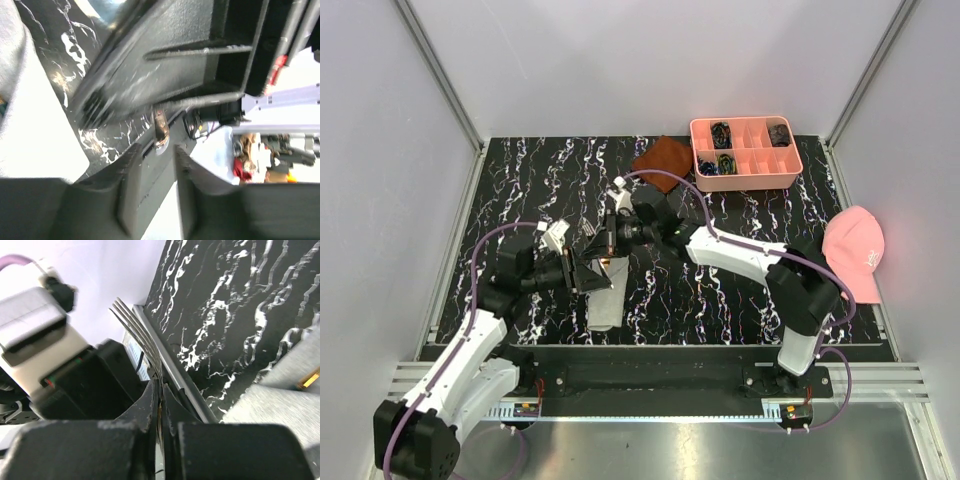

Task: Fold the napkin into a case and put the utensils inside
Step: Pass from the left arm to the right, then pass from the right arm to the left

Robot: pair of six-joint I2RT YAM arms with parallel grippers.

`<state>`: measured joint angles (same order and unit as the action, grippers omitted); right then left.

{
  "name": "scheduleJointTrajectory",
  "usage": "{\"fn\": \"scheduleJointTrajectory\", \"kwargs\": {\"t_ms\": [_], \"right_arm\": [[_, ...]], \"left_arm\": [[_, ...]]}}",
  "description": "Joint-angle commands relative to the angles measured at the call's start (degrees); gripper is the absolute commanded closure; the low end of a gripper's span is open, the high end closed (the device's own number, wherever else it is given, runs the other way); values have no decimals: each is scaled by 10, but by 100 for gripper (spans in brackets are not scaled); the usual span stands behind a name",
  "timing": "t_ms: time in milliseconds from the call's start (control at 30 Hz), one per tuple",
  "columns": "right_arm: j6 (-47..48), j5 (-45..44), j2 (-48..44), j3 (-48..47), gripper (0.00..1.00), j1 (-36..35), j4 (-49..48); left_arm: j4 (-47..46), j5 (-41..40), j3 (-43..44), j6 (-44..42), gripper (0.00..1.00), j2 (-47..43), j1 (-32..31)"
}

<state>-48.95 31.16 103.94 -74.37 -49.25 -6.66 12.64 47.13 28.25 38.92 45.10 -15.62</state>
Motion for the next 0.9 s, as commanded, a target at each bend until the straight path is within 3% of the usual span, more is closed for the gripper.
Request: {"fn": "scheduleJointTrajectory", "kwargs": {"t_ms": [0,233,400,467,567,667,767,800,867], "right_arm": [[-32,-38,-54,30,100,14,-69],[-112,-72,-56,74,100,7,-147],[-143,-103,-42,83,100,-1,-202],[-156,-104,-34,78,100,-3,-218],[-160,-109,-30,68,100,-8,-219],[-130,-116,-39,52,83,-8,-162],[-38,-144,-50,2,67,-8,-13],[13,-164,-43,-45,61,-8,100],[53,-185,-37,-80,58,-8,172]], "left_arm": [[-14,-57,-3,34,59,-34,1],[-37,-48,-3,48,61,-1,1],[-125,-14,-32,102,62,0,0],[-144,-13,-36,108,68,2,0],[-144,-20,-36,107,87,4,0],[-110,-38,-21,82,100,7,0],[-31,-83,12,28,100,6,0],[-12,-104,21,14,100,9,0],[32,-120,41,-17,100,15,0]]}}
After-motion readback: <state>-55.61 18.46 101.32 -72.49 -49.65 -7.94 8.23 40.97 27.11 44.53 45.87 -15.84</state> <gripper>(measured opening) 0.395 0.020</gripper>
